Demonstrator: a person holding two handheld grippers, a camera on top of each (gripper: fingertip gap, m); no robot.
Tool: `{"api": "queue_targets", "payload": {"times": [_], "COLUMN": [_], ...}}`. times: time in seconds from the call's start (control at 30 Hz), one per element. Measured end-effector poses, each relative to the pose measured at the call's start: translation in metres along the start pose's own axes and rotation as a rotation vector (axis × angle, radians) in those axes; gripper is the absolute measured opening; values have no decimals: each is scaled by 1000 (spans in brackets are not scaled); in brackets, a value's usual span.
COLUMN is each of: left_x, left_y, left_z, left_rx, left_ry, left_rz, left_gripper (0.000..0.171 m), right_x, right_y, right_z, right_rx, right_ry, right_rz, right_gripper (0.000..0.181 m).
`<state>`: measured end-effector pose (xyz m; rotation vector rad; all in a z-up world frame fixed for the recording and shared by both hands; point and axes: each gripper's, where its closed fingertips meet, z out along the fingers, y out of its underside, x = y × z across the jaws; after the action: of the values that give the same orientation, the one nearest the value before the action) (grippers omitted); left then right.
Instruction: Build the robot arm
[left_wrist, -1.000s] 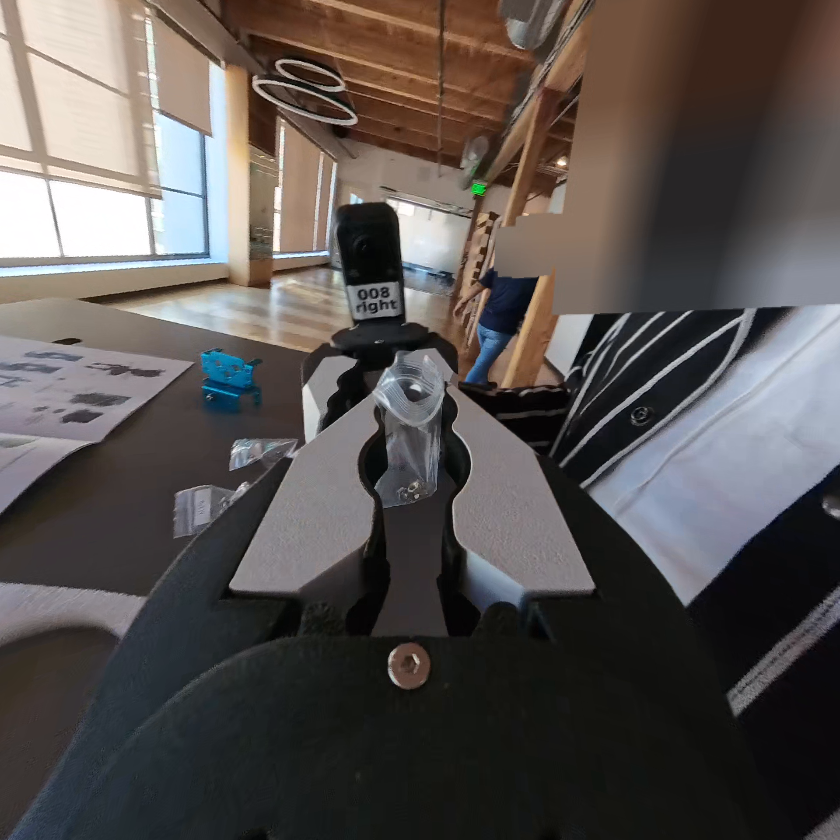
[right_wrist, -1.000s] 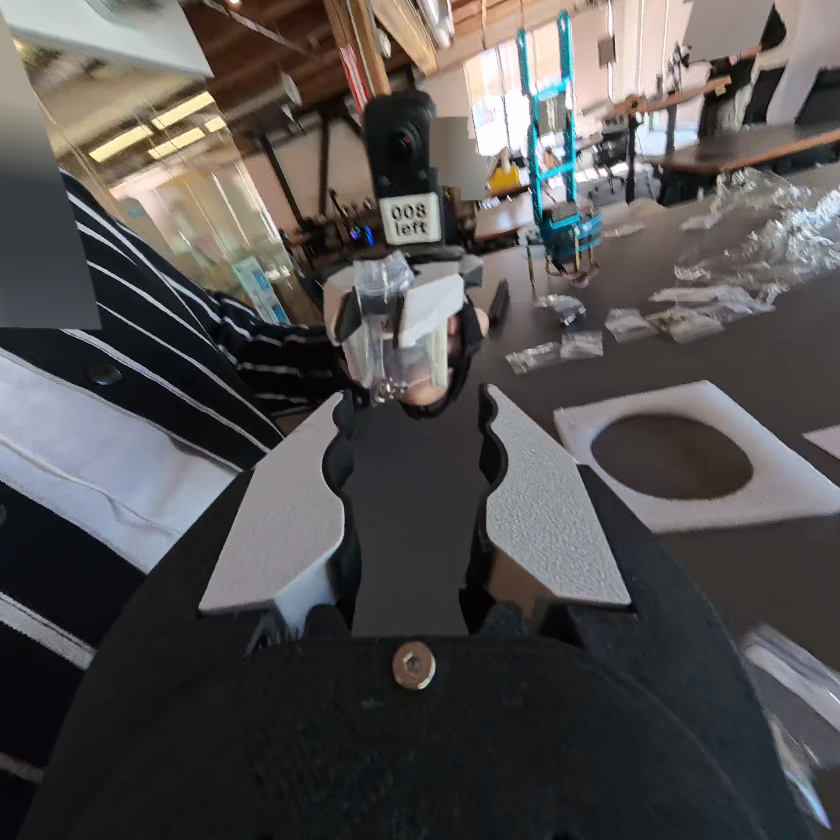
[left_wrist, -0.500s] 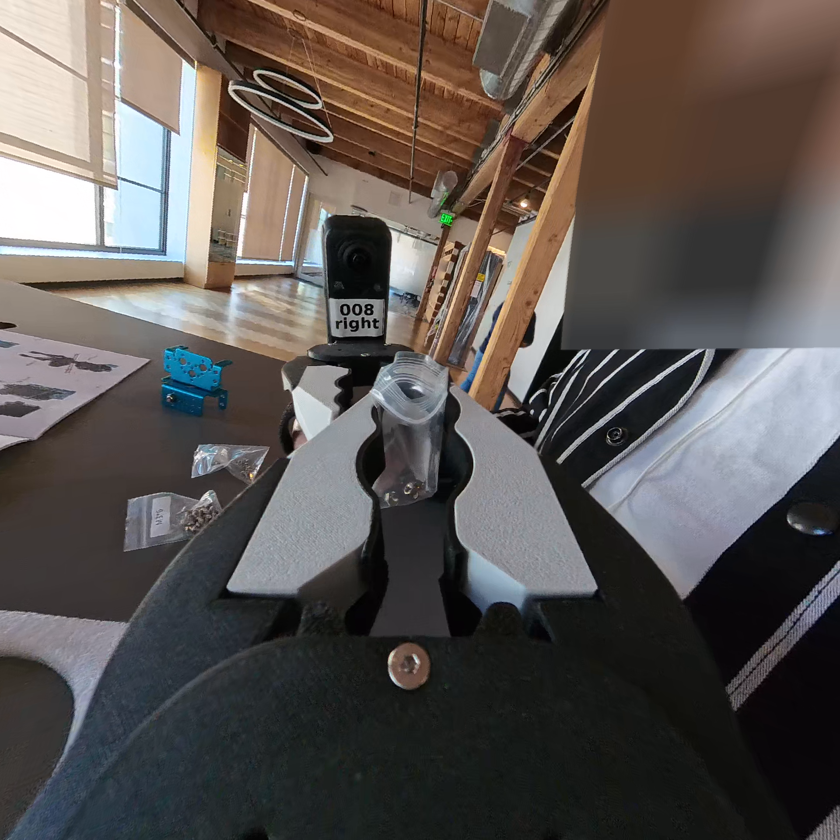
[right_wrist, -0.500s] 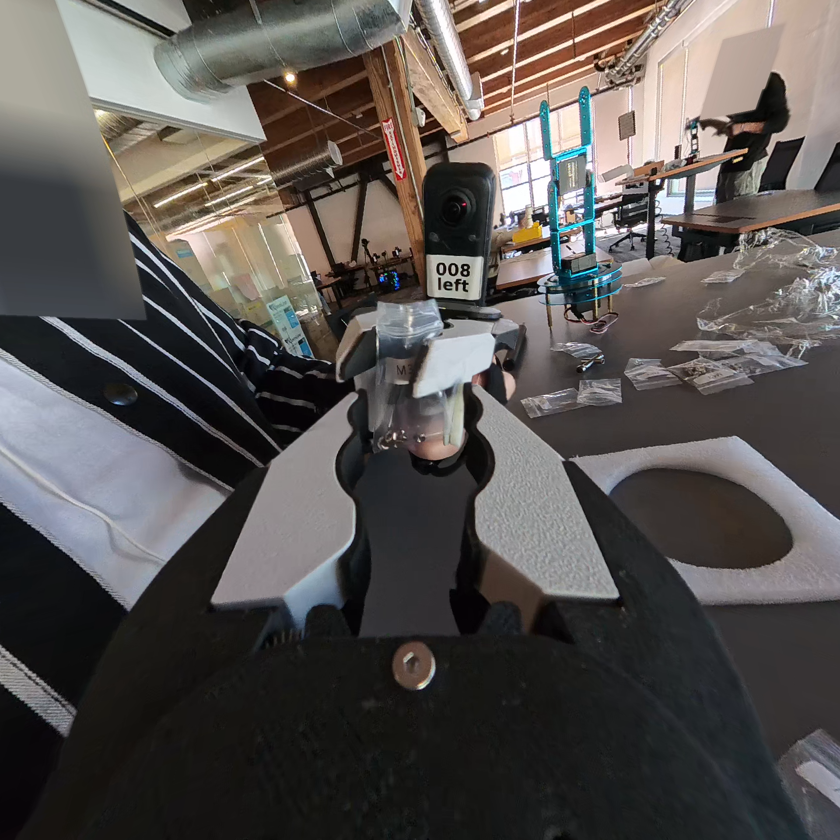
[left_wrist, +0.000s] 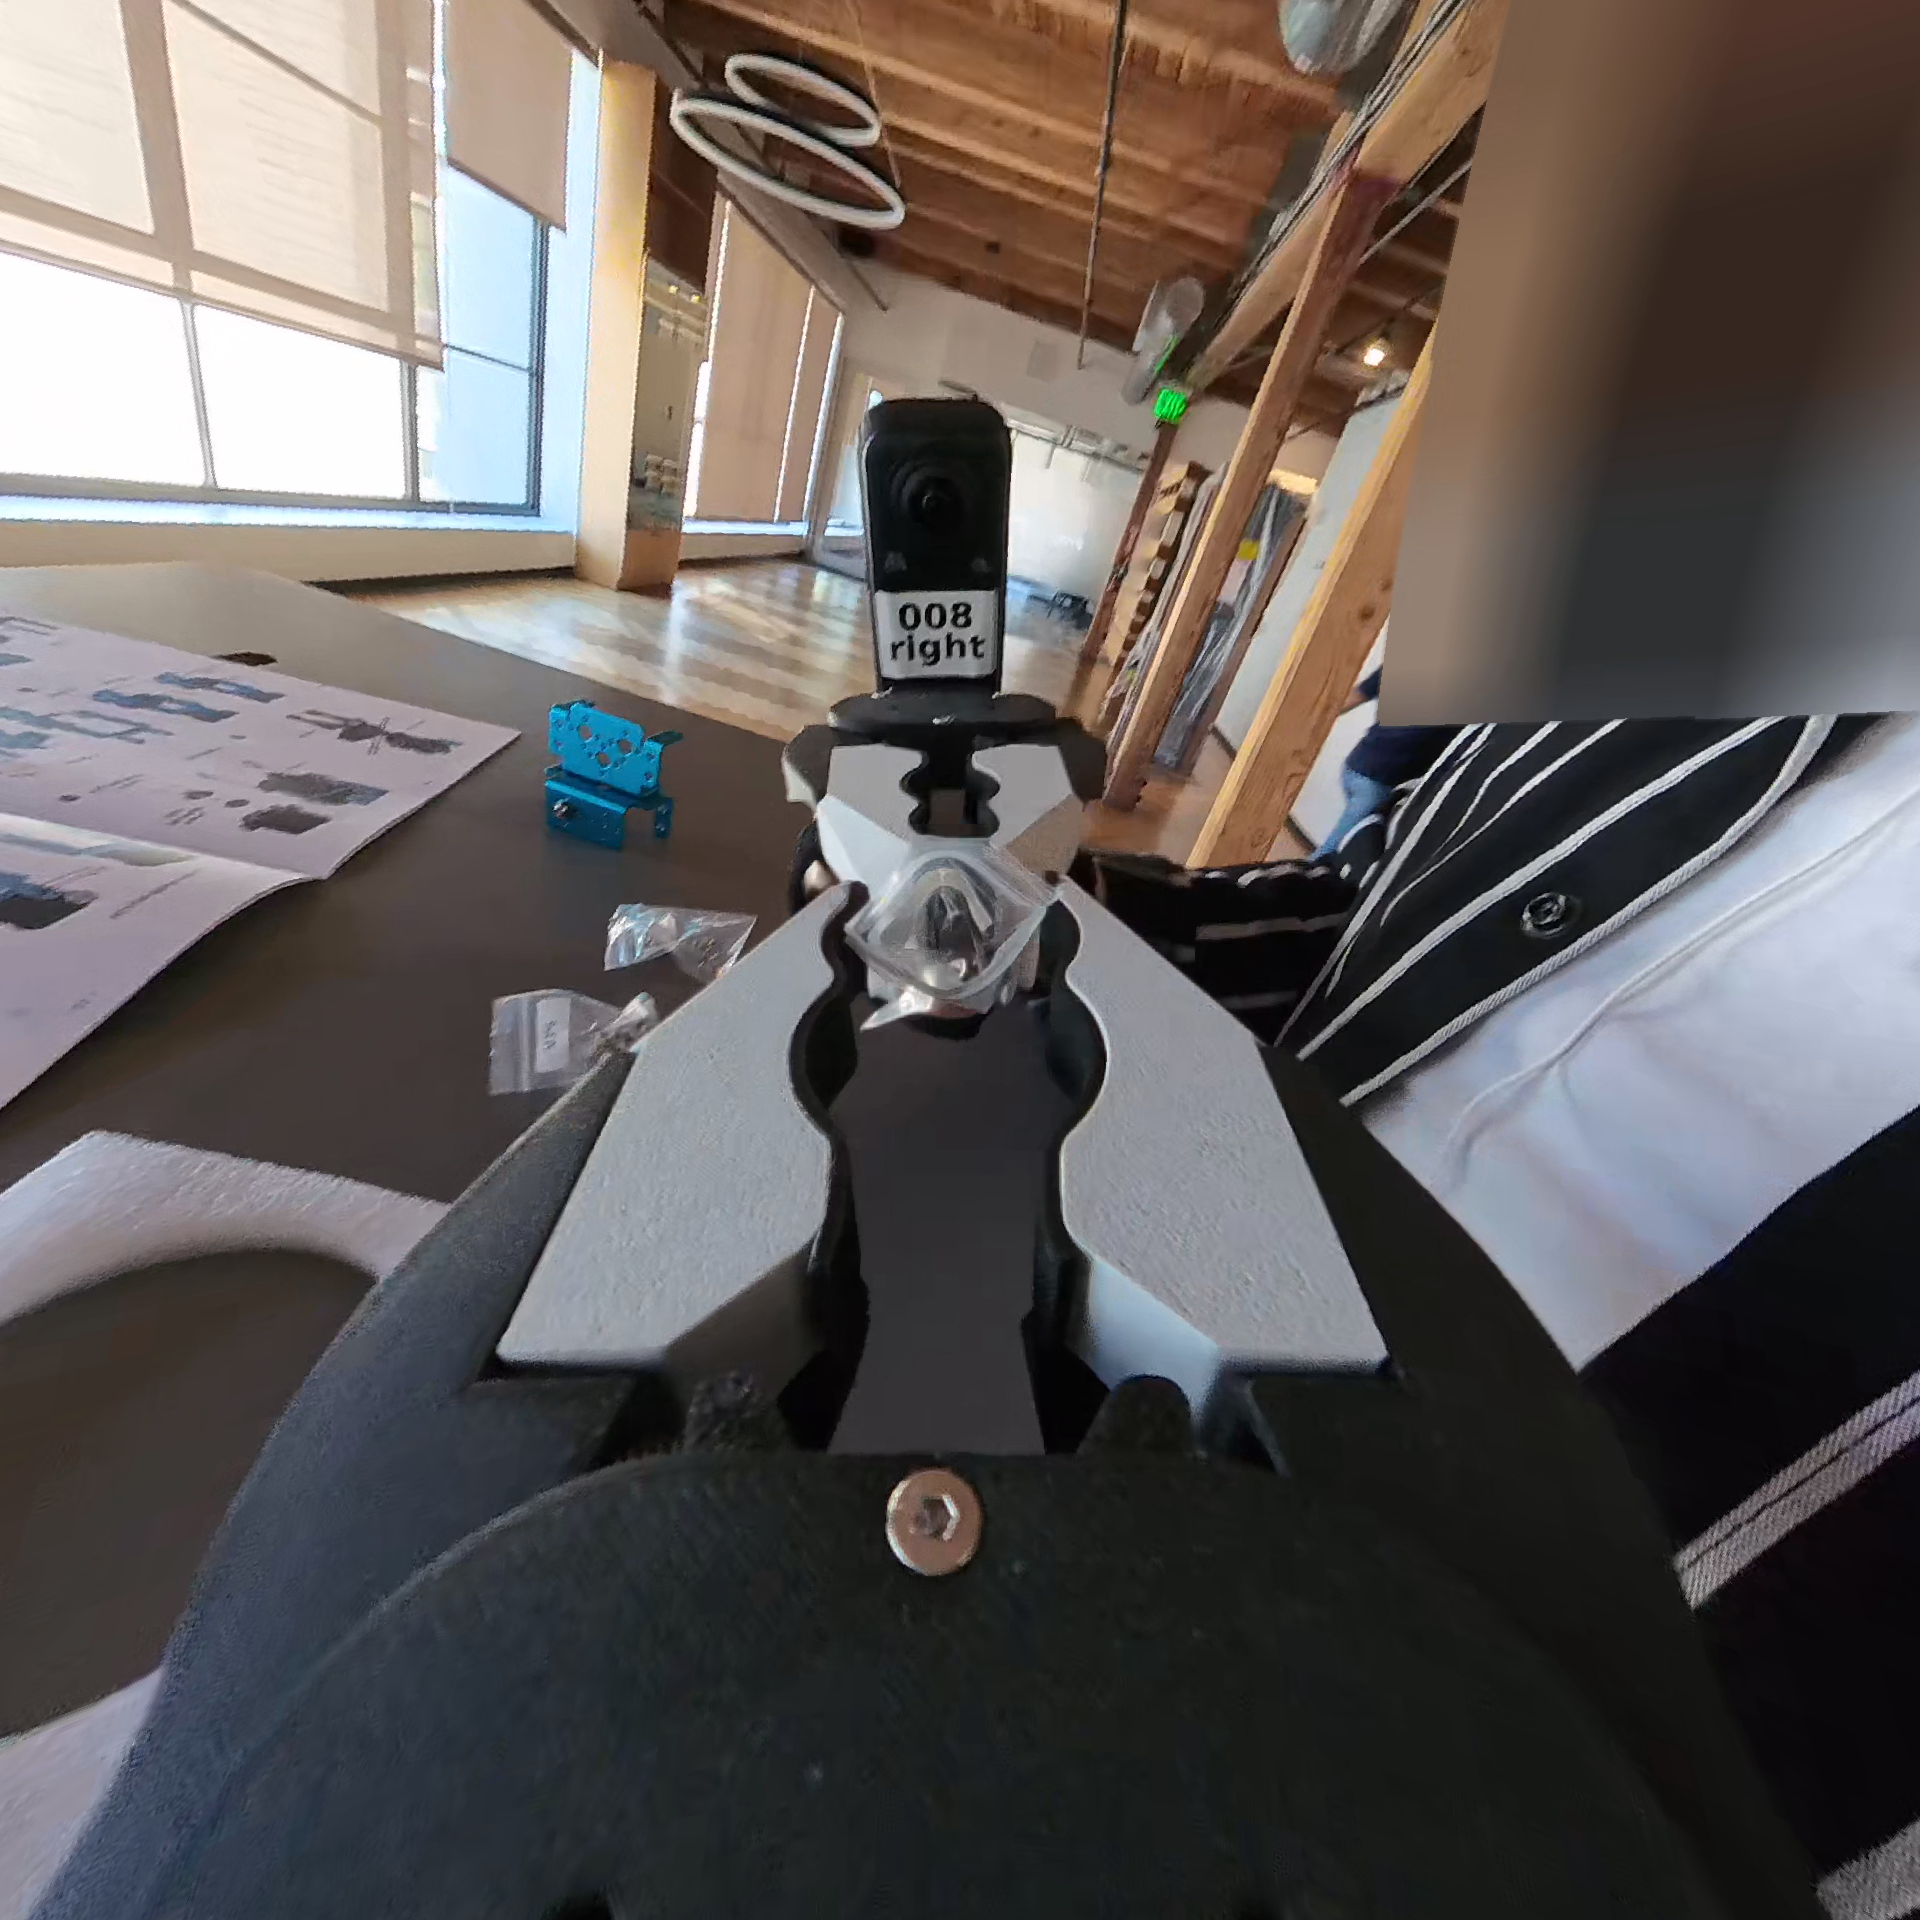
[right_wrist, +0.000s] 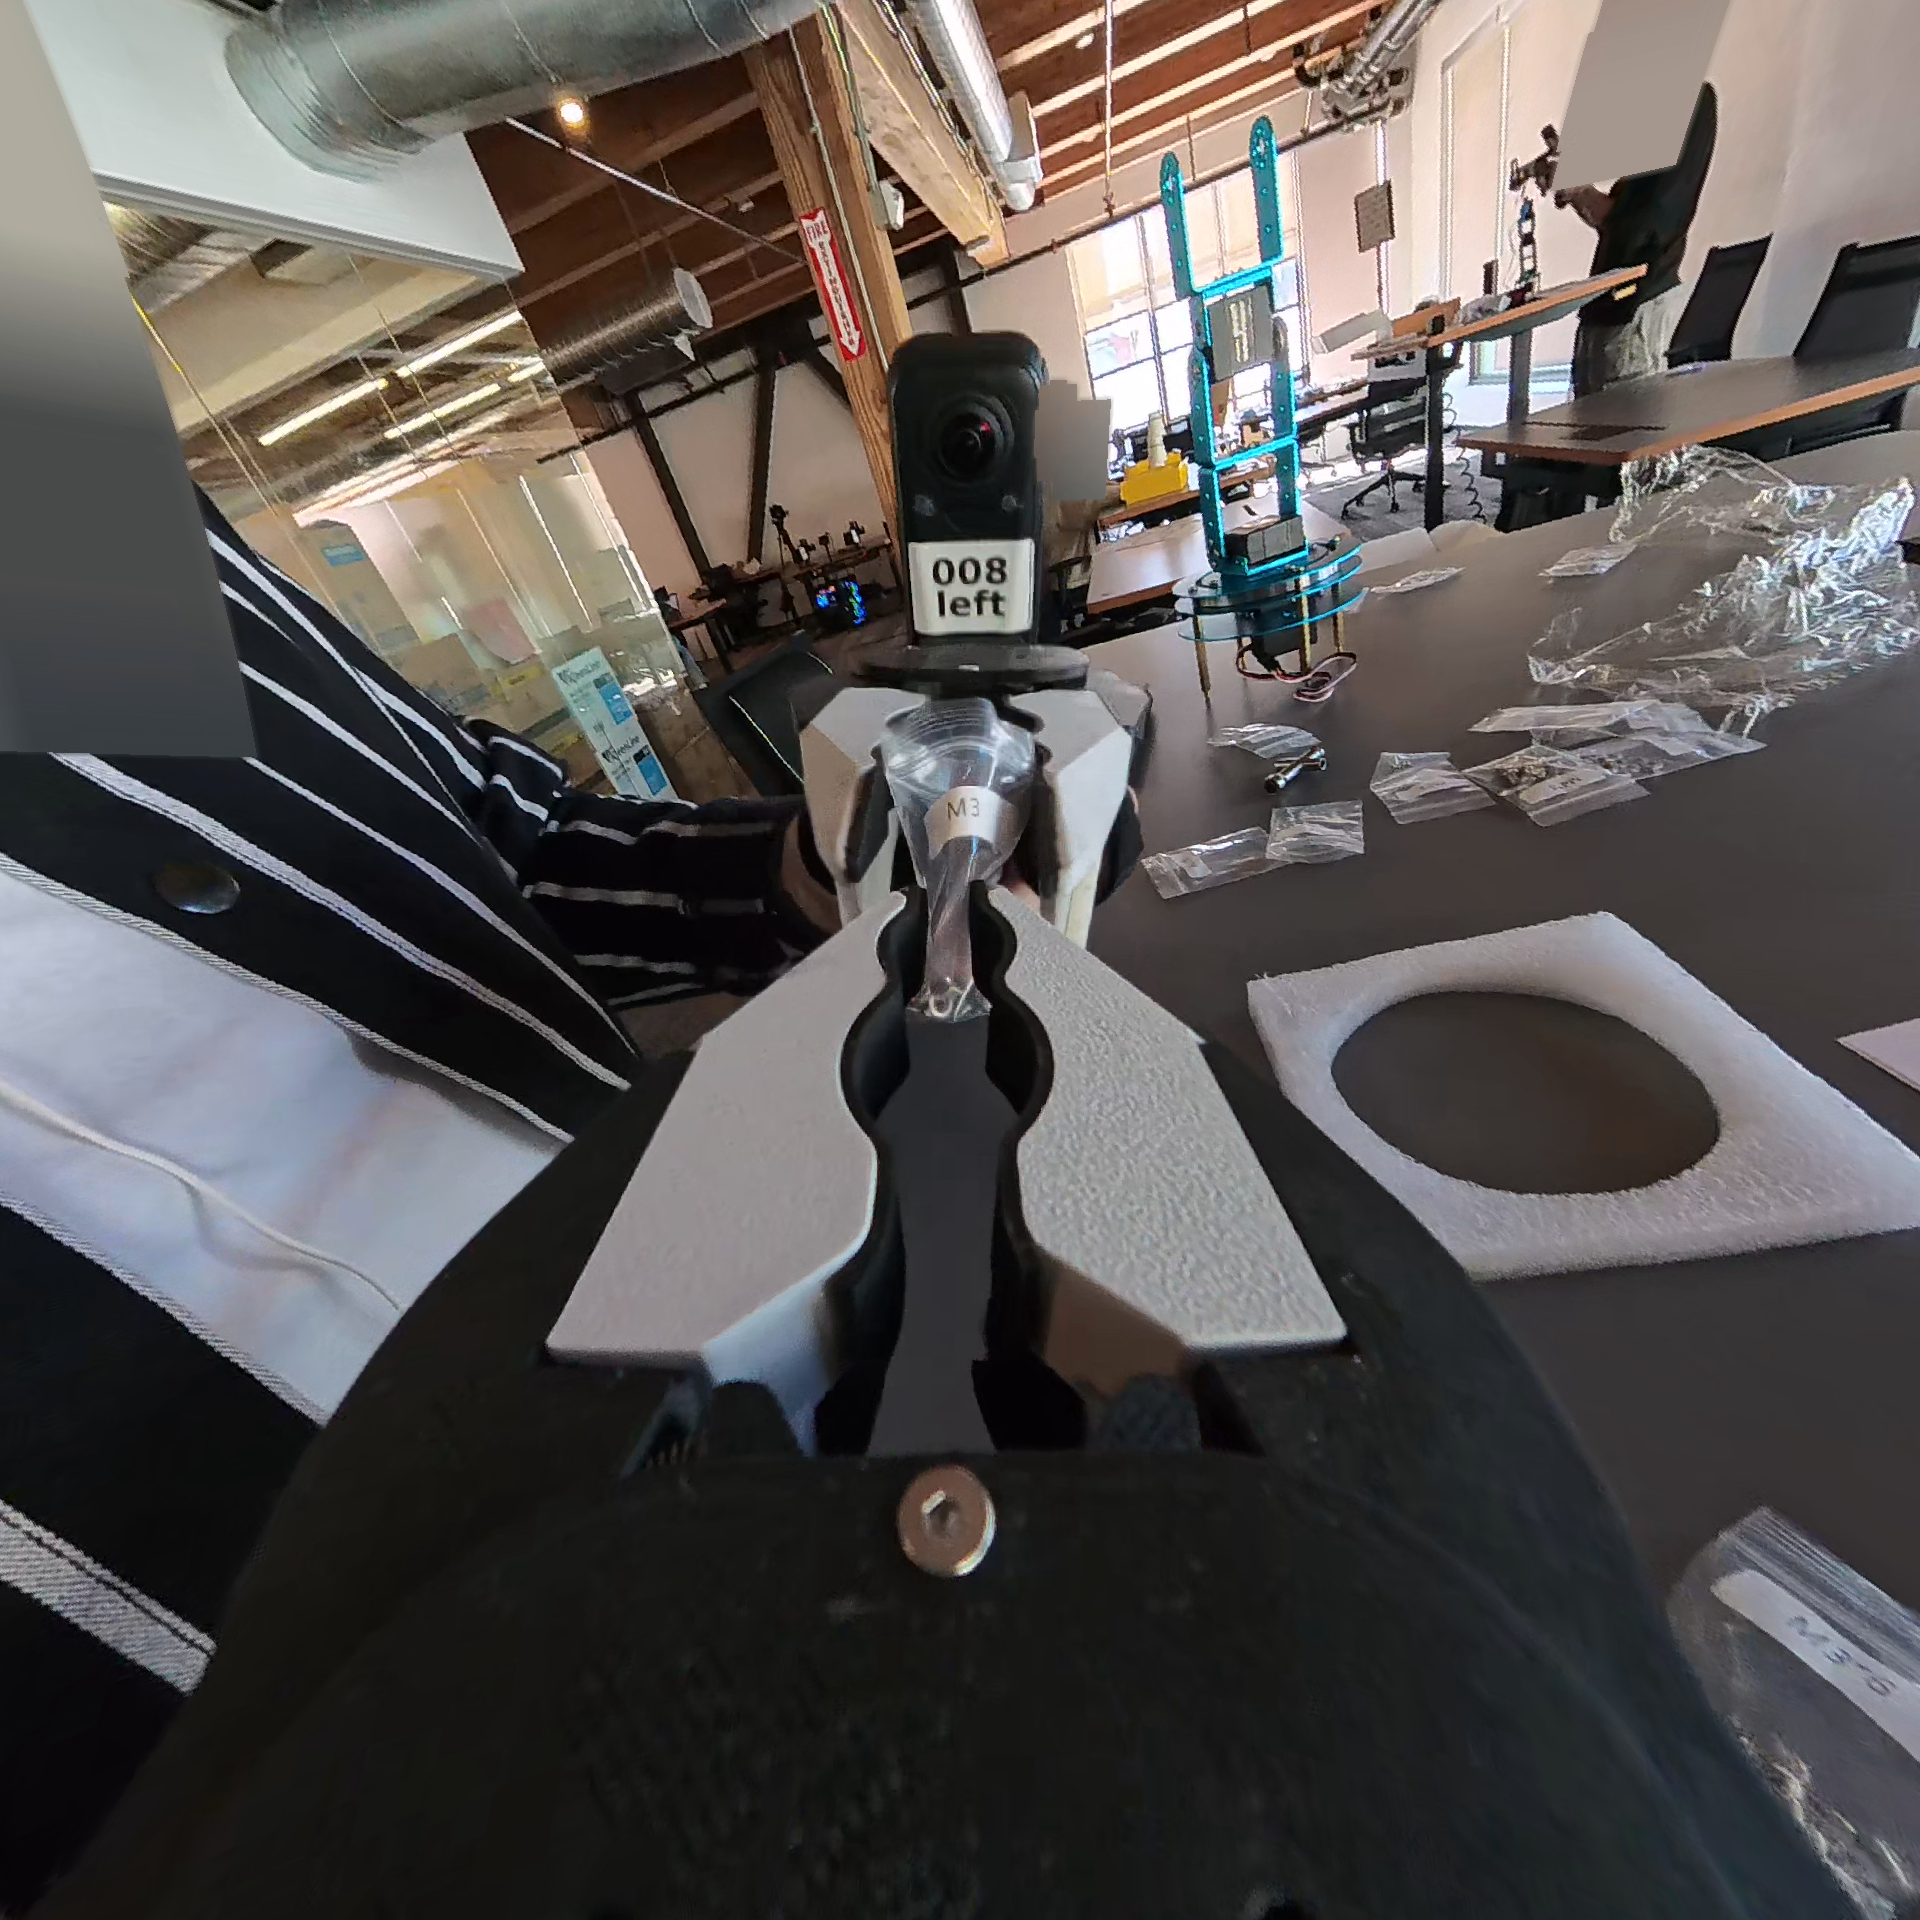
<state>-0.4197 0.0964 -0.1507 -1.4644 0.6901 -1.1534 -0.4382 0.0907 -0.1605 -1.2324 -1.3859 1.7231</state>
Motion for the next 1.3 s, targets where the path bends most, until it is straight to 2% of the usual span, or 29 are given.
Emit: {"api": "queue_targets", "payload": {"times": [0.2,0.4,0.5,0.7,0.9,0.97,1.13,1.3], "left_x": [-6,-10,-11,-12,-11,-10,-7,-9], "left_y": [12,15,18,19,22,22,21,26], "left_z": [-7,-12,-14,-13,-8,-6,-3,-5], "left_rx": [-105,-107,-102,-69,-78,-79,-59,-64], "left_ry": [-59,-88,-96,-76,-60,-55,-20,-12], "left_rz": [46,22,8,-27,-14,-2,-9,-38], "left_gripper": [32,34,28,22,23,23,24,28], "right_x": [4,7,8,14,13,8,5,8], "right_y": [10,11,16,26,35,33,29,33], "right_z": [-1,-4,-2,2,9,13,12,10], "right_rx": [-63,-69,-91,-113,-112,-93,-70,-99], "right_ry": [34,64,61,77,23,-17,-34,-13], "right_rz": [-47,-75,-73,-47,76,102,95,86], "right_gripper": [7,7,7,26,41,40,19,17]}}
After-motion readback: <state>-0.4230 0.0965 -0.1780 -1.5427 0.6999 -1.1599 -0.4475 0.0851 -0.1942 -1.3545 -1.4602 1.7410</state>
